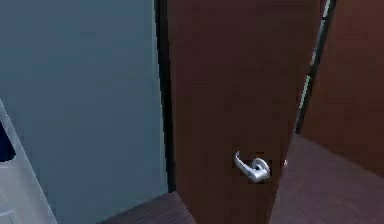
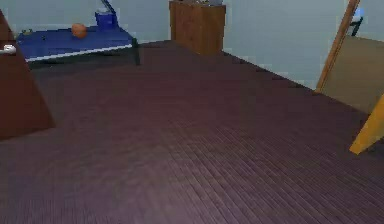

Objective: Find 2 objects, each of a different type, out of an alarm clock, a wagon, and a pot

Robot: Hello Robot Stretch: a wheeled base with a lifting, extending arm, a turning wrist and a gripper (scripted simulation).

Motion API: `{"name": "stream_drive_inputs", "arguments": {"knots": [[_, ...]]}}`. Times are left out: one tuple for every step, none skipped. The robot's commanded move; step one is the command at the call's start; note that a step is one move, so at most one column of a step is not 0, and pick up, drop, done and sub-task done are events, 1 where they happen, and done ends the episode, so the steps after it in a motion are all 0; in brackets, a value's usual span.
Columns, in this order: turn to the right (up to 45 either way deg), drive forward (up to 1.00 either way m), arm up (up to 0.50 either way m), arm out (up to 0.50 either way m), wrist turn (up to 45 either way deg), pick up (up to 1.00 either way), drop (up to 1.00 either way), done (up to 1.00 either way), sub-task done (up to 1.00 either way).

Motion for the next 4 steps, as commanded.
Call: {"name": "stream_drive_inputs", "arguments": {"knots": [[45.0,0.0,0.0,0.0,0.0,0.0,0.0,0.0,0.0],[45.0,0.0,0.0,0.0,0.0,0.0,0.0,0.0,0.0],[15.0,0.0,0.0,0.0,0.0,0.0,0.0,0.0,0.0],[0.0,0.4,0.0,0.0,0.0,0.0,0.0,0.0,0.0]]}}
